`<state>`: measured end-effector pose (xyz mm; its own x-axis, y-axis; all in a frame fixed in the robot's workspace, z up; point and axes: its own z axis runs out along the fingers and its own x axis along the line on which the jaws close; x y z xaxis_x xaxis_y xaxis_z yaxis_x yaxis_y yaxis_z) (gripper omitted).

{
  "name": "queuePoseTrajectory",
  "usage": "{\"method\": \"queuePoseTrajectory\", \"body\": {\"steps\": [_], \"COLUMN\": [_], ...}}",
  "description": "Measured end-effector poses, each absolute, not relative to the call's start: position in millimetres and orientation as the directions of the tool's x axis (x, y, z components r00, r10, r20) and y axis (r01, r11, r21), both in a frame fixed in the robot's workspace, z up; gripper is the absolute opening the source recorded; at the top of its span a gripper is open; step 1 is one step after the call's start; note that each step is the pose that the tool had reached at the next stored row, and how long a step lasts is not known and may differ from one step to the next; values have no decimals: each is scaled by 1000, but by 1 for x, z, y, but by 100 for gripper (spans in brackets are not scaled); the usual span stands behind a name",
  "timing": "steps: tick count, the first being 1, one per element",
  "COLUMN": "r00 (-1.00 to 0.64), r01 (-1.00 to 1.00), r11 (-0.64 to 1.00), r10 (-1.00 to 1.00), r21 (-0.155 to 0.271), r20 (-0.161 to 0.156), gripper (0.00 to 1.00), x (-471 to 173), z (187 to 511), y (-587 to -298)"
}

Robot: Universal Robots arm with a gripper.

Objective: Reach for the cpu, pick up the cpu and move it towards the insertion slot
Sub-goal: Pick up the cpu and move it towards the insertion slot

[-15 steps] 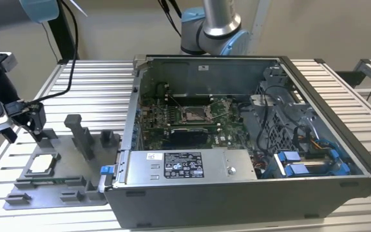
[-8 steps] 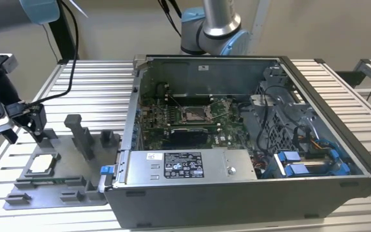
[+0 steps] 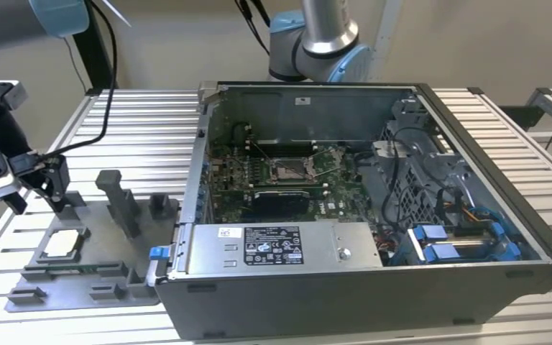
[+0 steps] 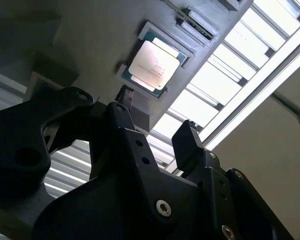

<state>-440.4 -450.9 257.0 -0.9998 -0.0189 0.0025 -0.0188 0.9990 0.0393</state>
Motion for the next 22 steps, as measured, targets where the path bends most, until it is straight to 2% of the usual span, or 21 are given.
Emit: {"method": "queuePoseTrajectory", "body": {"steps": [22], "r00": [-1000], "r01": [-19], "r11": [999], "r10": [-19], "r21": [39], "r20": [-1], "gripper": [100], "x": [-439], "z": [240], "y": [-465]}}
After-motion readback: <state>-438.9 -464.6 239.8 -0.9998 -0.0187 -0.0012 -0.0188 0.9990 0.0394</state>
